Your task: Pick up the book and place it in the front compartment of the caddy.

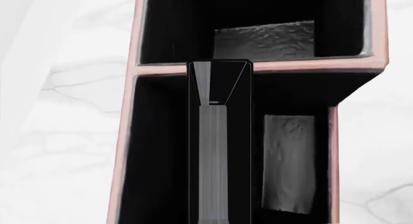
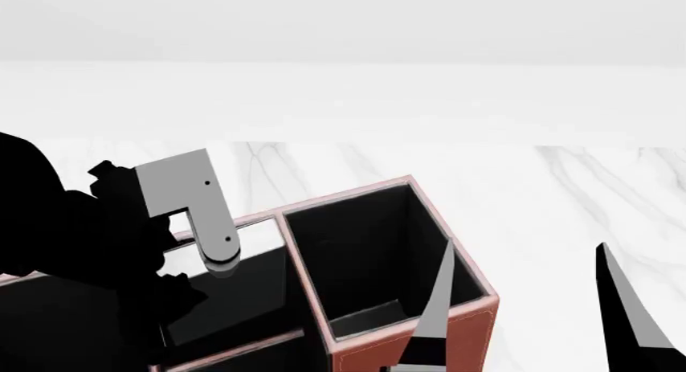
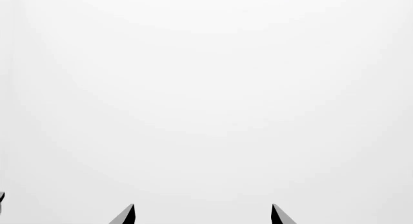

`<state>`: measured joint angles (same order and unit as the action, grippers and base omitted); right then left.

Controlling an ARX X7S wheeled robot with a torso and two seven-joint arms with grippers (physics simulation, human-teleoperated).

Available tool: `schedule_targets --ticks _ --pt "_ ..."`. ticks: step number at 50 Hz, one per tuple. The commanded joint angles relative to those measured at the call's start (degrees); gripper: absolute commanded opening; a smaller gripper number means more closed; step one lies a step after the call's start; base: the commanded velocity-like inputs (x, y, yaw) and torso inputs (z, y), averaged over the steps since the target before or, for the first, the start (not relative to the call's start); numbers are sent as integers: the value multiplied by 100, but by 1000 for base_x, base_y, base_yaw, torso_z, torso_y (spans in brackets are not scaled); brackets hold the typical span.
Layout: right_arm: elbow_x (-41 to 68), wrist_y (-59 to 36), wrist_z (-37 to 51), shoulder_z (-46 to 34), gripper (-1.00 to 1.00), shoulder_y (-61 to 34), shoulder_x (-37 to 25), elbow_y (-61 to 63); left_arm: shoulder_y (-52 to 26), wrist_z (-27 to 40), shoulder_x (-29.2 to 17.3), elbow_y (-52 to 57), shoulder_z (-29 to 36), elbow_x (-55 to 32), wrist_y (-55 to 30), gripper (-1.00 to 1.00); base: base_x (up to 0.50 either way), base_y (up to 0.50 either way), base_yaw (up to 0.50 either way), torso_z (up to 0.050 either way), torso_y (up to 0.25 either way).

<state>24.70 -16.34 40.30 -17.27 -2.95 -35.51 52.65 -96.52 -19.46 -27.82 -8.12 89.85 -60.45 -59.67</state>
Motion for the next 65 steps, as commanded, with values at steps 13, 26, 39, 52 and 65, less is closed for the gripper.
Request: schedule_targets --ticks 13,26,39,52,65 --pt "-12 67 -10 -42 100 1 -2 -110 359 37 180 -690 156 573 476 -100 0 0 0 0 2" --pt "-17 164 -34 -35 100 36 -1 -232 613 -143 344 -1115 210 760 861 -100 0 0 0 0 1" --pt "-31 222 -47 -48 100 57 3 -320 805 -285 480 -1479 303 962 1153 -100 0 0 0 1 2" --pt "-57 173 -40 -126 100 23 22 -340 1094 -335 562 -1732 308 1078 1503 -100 0 0 0 0 2" --pt "-87 275 -60 -120 100 67 10 -414 1283 -388 681 -2042 340 1211 1743 -100 0 0 0 1 1"
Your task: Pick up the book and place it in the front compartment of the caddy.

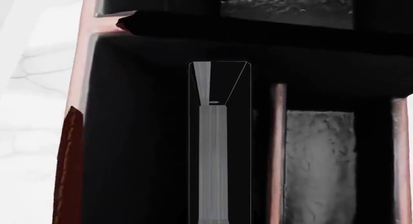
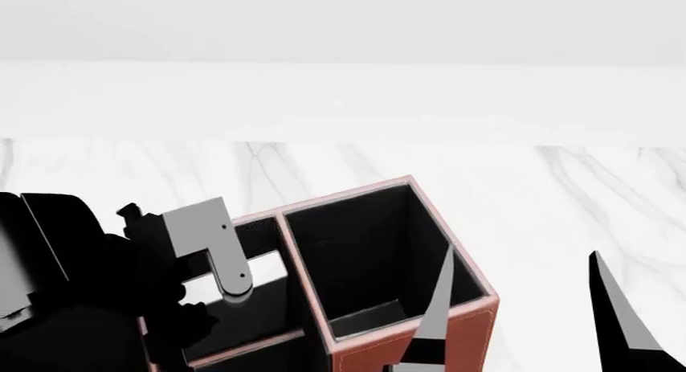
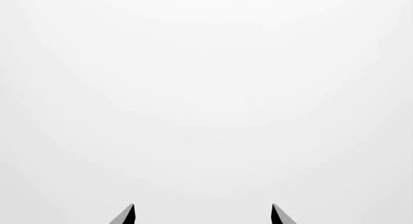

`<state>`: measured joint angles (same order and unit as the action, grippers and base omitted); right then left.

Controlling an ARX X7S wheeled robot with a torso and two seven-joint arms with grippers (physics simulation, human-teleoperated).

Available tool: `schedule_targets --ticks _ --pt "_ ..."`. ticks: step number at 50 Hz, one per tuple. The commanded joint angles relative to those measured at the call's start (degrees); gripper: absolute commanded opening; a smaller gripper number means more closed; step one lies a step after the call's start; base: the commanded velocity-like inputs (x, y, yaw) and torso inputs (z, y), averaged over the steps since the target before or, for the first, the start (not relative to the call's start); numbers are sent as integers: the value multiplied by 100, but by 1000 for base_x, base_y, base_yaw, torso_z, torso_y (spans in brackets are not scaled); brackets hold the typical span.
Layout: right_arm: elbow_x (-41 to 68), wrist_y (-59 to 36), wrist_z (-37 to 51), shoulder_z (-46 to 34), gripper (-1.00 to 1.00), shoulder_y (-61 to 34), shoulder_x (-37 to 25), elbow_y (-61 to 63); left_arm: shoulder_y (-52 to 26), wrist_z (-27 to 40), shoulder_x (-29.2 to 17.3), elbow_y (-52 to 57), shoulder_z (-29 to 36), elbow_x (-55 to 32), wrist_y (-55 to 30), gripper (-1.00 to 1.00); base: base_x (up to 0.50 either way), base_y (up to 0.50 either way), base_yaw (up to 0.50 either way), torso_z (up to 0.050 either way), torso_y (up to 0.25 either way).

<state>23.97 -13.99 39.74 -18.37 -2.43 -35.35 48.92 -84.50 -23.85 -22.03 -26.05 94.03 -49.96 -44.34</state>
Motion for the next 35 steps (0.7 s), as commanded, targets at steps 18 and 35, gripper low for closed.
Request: schedule_targets --ticks 18,35 --pt "-39 59 7 -55 100 26 -4 -90 298 -153 337 -890 -36 406 685 -100 0 0 0 0 1" --pt "-45 93 -8 -93 100 -2 10 -181 614 -261 519 -1431 -30 542 1073 -100 2 0 -3 0 1"
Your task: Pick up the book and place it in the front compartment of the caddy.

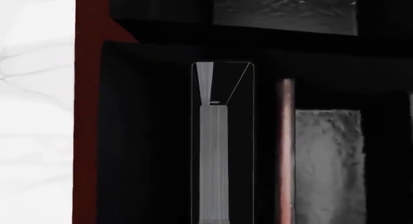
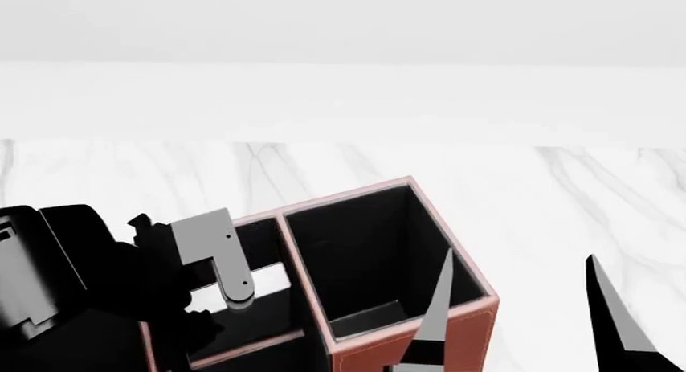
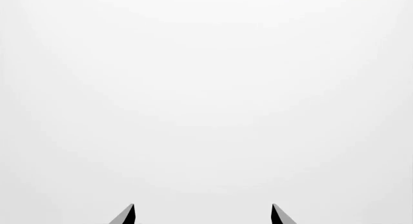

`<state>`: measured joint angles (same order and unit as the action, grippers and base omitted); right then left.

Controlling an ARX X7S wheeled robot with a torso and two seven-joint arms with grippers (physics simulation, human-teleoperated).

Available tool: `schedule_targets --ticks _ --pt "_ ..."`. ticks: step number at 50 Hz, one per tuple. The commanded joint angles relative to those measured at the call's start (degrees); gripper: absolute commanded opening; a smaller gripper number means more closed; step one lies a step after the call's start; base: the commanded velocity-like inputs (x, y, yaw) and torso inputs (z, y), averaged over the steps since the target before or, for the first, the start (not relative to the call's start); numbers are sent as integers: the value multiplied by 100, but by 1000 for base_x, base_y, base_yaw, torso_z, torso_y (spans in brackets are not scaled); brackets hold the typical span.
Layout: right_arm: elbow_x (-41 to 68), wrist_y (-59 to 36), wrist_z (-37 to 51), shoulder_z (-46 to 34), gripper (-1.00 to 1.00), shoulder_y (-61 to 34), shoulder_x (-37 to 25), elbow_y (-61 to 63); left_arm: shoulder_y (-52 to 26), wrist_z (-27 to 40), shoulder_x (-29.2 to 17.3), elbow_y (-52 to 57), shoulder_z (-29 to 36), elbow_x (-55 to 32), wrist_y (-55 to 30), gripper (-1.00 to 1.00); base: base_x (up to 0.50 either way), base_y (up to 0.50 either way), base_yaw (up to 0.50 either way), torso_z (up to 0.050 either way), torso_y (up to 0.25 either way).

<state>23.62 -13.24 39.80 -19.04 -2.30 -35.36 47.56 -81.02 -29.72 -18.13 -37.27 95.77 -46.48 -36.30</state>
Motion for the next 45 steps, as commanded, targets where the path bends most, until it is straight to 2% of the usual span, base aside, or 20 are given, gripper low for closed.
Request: schedule_targets --ticks 1,21,22,45 --pt "-11 22 -15 -26 100 -15 10 -51 298 320 150 -362 -200 206 298 -100 0 -3 -5 0 0" --pt "-15 48 -16 -66 100 -17 10 -97 373 316 261 -592 -288 177 342 -100 7 -1 -8 0 0" --pt "-14 47 -14 -67 100 -18 9 -95 373 311 265 -600 -289 177 341 100 0 0 -8 0 0" --pt "-6 16 18 -104 100 -50 -4 -66 398 397 261 -566 -388 129 325 100 8 -1 -7 0 0"
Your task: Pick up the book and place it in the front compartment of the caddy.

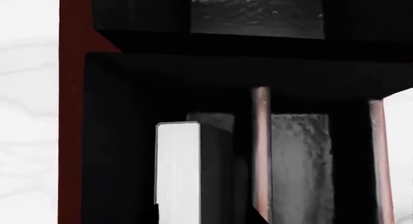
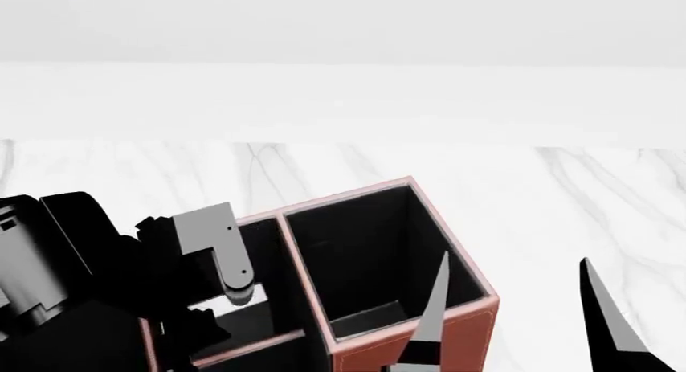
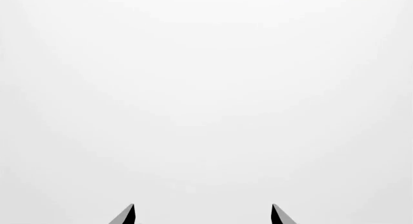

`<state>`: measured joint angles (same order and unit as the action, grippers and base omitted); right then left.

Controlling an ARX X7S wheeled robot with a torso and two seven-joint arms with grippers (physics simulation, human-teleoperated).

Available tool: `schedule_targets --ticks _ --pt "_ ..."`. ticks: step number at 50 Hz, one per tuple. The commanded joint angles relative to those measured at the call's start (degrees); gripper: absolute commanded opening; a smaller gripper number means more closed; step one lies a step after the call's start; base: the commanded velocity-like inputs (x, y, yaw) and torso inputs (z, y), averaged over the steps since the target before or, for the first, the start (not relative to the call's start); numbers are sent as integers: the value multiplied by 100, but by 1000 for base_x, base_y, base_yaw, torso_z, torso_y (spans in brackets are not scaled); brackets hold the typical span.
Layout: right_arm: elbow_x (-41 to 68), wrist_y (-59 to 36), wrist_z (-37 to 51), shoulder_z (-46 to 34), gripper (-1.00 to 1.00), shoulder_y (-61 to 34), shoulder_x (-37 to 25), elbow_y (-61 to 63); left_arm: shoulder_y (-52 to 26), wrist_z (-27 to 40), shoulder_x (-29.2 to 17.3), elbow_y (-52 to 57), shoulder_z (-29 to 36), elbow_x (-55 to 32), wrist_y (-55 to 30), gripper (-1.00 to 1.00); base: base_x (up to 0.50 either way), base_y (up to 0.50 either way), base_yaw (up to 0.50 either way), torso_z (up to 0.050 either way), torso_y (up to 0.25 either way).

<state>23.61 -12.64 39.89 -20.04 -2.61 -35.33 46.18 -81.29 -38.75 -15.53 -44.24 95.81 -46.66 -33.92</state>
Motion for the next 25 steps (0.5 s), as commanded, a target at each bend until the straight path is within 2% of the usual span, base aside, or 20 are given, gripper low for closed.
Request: schedule_targets --ticks 1,14,20,25 --pt "-4 -48 10 -6 100 -22 -8 76 431 1322 -14 156 -396 144 81 100 17 0 -9 0 0" --pt "-7 -38 13 -34 100 -38 -10 78 390 1696 -377 990 -540 -49 -135 100 7 -1 -8 0 0" --pt "-9 -51 20 -57 100 -47 -9 101 404 2182 -596 1645 -786 -329 -331 100 4 -1 -5 0 0" --pt "22 -140 71 -52 100 -69 -32 230 536 2744 -971 2466 -1125 -642 -287 100 0 0 0 0 0"
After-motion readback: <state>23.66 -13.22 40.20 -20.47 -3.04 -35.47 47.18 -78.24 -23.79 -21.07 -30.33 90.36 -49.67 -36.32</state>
